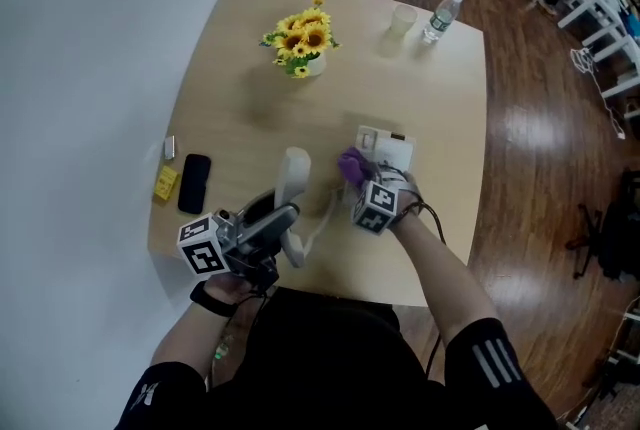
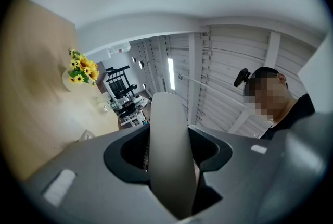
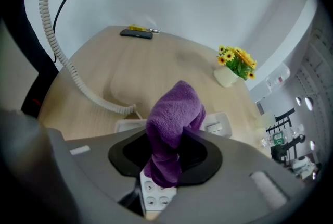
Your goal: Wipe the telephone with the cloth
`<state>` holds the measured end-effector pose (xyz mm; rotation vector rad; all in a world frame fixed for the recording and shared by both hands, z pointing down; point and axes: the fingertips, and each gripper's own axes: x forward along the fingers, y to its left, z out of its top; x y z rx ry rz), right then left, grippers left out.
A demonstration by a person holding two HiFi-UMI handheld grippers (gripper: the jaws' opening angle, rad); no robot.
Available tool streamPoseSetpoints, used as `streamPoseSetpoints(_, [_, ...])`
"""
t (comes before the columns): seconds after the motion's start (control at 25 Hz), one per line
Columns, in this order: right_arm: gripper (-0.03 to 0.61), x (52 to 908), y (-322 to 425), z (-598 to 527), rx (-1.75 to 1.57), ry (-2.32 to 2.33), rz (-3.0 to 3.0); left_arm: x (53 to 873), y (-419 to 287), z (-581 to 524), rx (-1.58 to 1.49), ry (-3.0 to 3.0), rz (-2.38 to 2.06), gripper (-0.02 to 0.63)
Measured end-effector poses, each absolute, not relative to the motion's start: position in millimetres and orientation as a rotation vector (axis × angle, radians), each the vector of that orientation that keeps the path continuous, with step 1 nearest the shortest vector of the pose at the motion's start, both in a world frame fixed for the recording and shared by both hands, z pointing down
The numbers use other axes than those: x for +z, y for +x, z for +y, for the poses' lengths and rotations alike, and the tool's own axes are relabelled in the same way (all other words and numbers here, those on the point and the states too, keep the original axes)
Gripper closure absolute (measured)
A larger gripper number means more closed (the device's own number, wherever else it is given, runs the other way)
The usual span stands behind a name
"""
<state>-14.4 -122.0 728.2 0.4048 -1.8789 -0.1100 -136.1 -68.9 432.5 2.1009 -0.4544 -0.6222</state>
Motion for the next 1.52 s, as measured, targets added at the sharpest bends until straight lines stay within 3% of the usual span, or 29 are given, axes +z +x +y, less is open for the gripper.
streamPoseSetpoints(0.8, [0.448,747,-23,-43,0.146,0.245,-1.885,440,-108,-66,-0.566,2.116,-0.445,0.4])
streamPoseSetpoints(1.12, [0.446,689,-11,-3,0.302,0.318,-2.108,474,-98,-86,-0.459,2.088,-0.598,0.4])
streamPoseSetpoints(1.52, [0.446,599,85,14,0.573,0.785,-2.314,567,-43,-137,-0.149,2.084,-0.878,0.4])
